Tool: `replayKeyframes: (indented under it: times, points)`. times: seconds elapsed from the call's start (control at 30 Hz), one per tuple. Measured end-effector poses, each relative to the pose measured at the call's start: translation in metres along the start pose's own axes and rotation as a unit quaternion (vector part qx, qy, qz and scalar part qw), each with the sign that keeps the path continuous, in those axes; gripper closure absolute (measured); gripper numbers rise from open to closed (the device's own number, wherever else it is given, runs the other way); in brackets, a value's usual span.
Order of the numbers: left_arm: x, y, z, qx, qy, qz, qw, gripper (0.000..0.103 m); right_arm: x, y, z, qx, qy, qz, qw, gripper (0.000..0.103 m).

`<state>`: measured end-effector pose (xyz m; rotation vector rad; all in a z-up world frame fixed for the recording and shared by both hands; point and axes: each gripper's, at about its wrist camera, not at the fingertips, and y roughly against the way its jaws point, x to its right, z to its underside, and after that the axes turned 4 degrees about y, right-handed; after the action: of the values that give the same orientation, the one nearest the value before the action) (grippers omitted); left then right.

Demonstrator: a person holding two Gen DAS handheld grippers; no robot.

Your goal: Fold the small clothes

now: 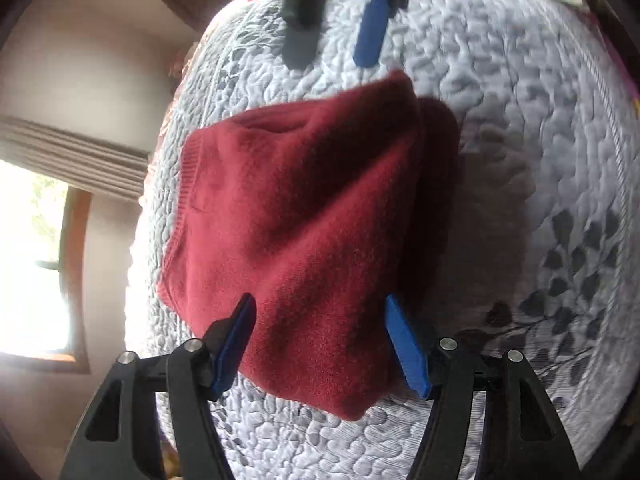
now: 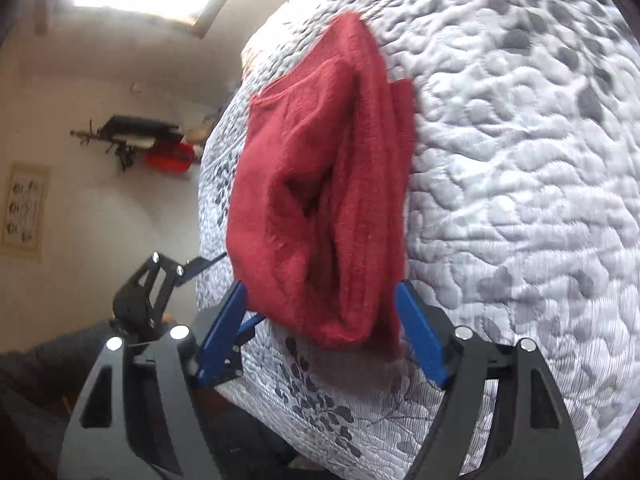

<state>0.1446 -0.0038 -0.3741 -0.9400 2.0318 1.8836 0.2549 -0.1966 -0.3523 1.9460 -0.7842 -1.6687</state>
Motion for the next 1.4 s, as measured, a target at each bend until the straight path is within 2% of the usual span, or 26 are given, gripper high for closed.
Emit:
replayKeyframes:
  times: [0.07,0.13,0.2,0.23,0.27,0.3,0.37,0.47,0.5,0.6,0.67,0.7,0.73,0.77,0.8,0.83,0.9,0.93,1.0,1.13,1.17,1.23,1.33,1.4]
  points:
    - [0.016,-0.004,0.003,0.011,-0.043,-0.035,0.9984,0.035,0.002,0.002,0.012,0.008,-0.016,0.001,1.000,0.025]
    - [0.020,-0.006,0.005,0.014,-0.051,-0.044,0.9976,0.038,-0.004,-0.006,0.019,-0.002,-0.002,0.013,1.000,0.027]
    - [0.017,-0.008,0.005,0.006,-0.039,-0.039,0.9985,0.062,-0.010,-0.019,0.022,-0.019,0.014,0.025,0.999,0.031]
    - [0.015,-0.010,0.006,0.000,-0.034,-0.033,0.9989,0.070,-0.013,-0.023,0.023,-0.021,0.021,0.026,0.999,0.044]
    - [0.012,-0.011,0.006,-0.004,-0.027,-0.023,0.9994,0.085,-0.014,-0.027,0.022,-0.023,0.025,0.023,0.999,0.070]
    - [0.009,-0.010,0.006,-0.005,-0.020,-0.014,0.9997,0.090,-0.014,-0.030,0.021,-0.023,0.023,0.025,0.999,0.081]
    - [0.002,-0.009,0.007,-0.004,-0.007,0.002,1.0000,0.093,-0.014,-0.031,0.020,-0.017,0.014,0.022,1.000,0.089]
    - [-0.008,0.003,0.013,0.004,0.003,0.031,0.9995,0.094,-0.007,-0.018,0.027,0.002,-0.023,-0.004,1.000,0.090]
    - [-0.010,0.002,0.017,0.001,-0.004,0.040,0.9992,0.094,-0.001,-0.016,0.033,0.007,-0.041,-0.015,0.999,0.090]
    - [-0.001,-0.001,0.026,-0.008,-0.027,0.073,0.9969,0.094,0.019,-0.040,0.053,-0.020,-0.066,0.012,0.998,0.089]
    - [0.010,-0.009,0.028,-0.013,-0.048,0.085,0.9952,0.094,0.031,-0.051,0.059,-0.017,-0.084,0.023,0.996,0.086]
    - [0.013,-0.009,0.028,-0.006,-0.060,0.078,0.9951,0.091,0.028,-0.047,0.058,-0.010,-0.083,0.020,0.996,0.081]
    - [0.013,-0.007,0.026,0.002,-0.064,0.068,0.9956,0.087,0.020,-0.036,0.057,-0.002,-0.078,0.020,0.997,0.069]
    - [0.011,-0.002,0.025,0.010,-0.057,0.064,0.9963,0.078,0.008,-0.021,0.053,0.016,-0.063,0.027,0.998,0.056]
    - [0.003,0.006,0.023,0.020,-0.041,0.066,0.9968,0.067,-0.002,-0.004,0.051,0.036,-0.044,0.040,0.998,0.051]
    - [-0.004,0.015,0.022,0.032,-0.023,0.065,0.9971,0.061,-0.013,0.006,0.045,0.053,-0.028,0.047,0.997,0.047]
    - [-0.014,0.033,0.020,0.060,0.010,0.063,0.9961,0.046,-0.022,0.016,0.025,0.073,-0.024,0.036,0.996,0.044]
    - [-0.017,0.038,0.019,0.070,0.024,0.062,0.9953,0.044,-0.024,0.015,0.012,0.076,-0.026,0.027,0.996,0.041]
    - [-0.020,0.041,0.014,0.072,0.046,0.065,0.9942,0.043,-0.020,-0.001,-0.019,0.072,-0.030,0.015,0.997,0.041]
    - [-0.013,0.033,0.003,0.071,0.059,0.073,0.9931,0.042,0.002,-0.041,-0.075,0.067,-0.071,0.009,0.995,0.045]
    - [-0.012,0.030,0.003,0.067,0.064,0.080,0.9925,0.042,0.006,-0.050,-0.084,0.065,-0.073,0.004,0.995,0.059]
    - [-0.012,0.019,-0.002,0.056,0.071,0.090,0.9918,0.042,0.010,-0.063,-0.095,0.052,-0.072,0.000,0.996,0.095]
    - [-0.010,0.010,-0.005,0.046,0.078,0.104,0.9904,0.042,0.000,-0.040,-0.099,0.106,-0.037,0.018,0.994,0.096]
    - [-0.009,0.008,-0.006,0.046,0.087,0.113,0.9887,0.042,0.016,-0.038,-0.097,0.115,-0.054,0.056,0.990,0.096]
